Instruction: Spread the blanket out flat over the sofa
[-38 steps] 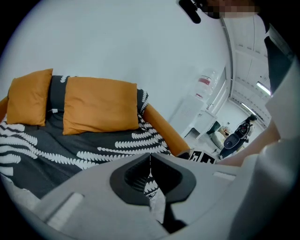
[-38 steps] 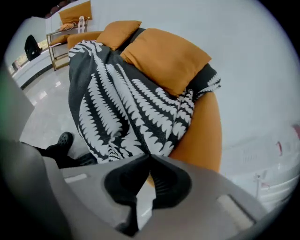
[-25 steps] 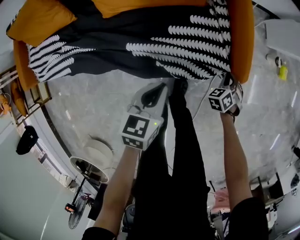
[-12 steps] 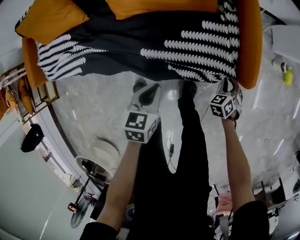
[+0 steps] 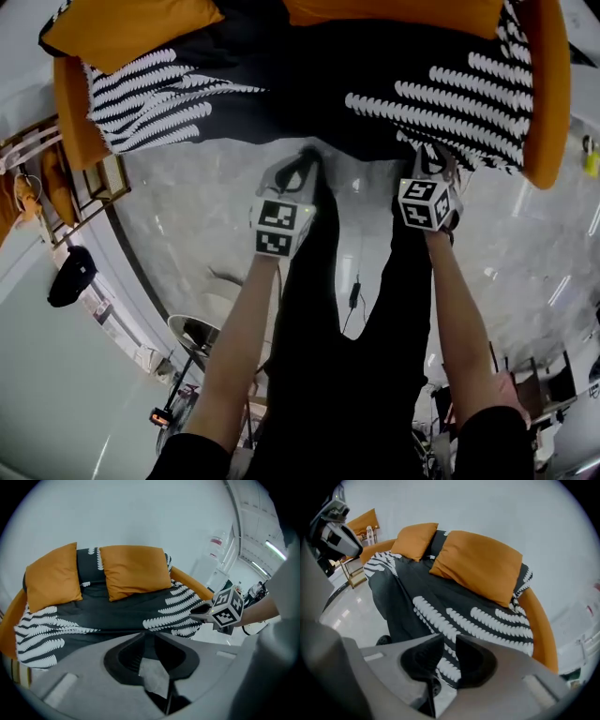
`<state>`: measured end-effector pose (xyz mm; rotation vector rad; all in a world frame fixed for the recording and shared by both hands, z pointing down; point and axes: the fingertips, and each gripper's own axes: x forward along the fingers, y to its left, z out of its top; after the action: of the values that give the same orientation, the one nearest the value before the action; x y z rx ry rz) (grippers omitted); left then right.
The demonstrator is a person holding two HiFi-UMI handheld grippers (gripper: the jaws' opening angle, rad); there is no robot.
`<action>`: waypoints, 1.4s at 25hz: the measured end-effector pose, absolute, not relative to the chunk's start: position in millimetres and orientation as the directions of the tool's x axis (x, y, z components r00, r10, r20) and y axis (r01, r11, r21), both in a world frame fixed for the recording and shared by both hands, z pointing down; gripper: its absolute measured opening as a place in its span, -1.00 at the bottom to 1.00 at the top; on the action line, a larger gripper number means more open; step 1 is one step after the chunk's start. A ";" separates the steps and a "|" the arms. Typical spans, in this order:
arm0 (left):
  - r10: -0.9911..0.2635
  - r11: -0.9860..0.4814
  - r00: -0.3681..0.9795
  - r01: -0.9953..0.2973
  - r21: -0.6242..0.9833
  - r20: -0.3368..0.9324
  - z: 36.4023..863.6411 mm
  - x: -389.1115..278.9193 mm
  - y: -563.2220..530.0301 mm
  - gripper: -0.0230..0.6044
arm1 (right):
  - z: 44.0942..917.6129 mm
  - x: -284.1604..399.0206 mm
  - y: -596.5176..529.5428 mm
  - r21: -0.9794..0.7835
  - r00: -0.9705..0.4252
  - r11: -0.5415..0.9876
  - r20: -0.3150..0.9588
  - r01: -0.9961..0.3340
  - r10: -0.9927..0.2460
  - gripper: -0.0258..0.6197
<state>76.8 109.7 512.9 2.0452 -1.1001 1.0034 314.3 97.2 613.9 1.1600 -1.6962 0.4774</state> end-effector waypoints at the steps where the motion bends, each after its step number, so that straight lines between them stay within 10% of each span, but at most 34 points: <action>1: -0.404 -0.480 0.376 -0.863 0.156 0.834 516.6 59.7 107.5 -0.65 | 615.8 291.3 95.4 0.184 -0.068 0.472 0.881 -0.862 -0.468 -0.66; 14: -0.319 -0.559 0.371 -0.817 0.143 0.872 591.7 -103.9 79.2 -0.50 | 631.5 92.8 79.3 0.104 -0.174 0.593 0.903 -0.799 -0.394 -0.66; 35: -0.190 -0.872 0.137 -0.479 -0.103 0.972 737.8 -168.1 55.2 -0.43 | 708.3 47.4 87.1 0.012 -0.229 0.618 0.923 -0.786 -0.309 -0.58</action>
<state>-168.1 55.2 737.8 2.1798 -0.6578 1.8073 47.4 87.1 708.3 0.8865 -1.8050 0.5756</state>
